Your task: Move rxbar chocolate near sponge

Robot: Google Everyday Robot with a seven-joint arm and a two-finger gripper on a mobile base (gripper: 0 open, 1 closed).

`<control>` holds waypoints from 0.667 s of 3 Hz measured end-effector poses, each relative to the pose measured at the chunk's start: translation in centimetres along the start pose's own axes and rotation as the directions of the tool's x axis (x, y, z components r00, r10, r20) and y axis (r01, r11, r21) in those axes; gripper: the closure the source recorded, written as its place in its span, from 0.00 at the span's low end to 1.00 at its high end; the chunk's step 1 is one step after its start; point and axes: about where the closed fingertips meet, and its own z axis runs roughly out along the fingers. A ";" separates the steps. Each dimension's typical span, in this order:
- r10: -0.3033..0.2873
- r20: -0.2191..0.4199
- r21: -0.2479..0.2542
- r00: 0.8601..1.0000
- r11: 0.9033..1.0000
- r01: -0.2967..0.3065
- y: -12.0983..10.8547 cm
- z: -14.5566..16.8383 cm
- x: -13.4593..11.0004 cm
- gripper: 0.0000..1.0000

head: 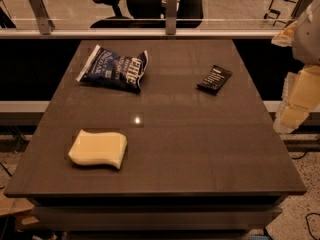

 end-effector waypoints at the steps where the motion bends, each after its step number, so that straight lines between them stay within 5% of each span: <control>1: 0.000 0.000 0.000 1.000 1.000 0.000 0.0 0.0 0.0 0.00; 2: -0.030 0.012 0.016 0.999 0.999 0.030 -0.6 -0.5 -0.4 0.00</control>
Offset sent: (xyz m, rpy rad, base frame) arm 0.0114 0.0014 0.0113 -0.0028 -0.0287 0.0665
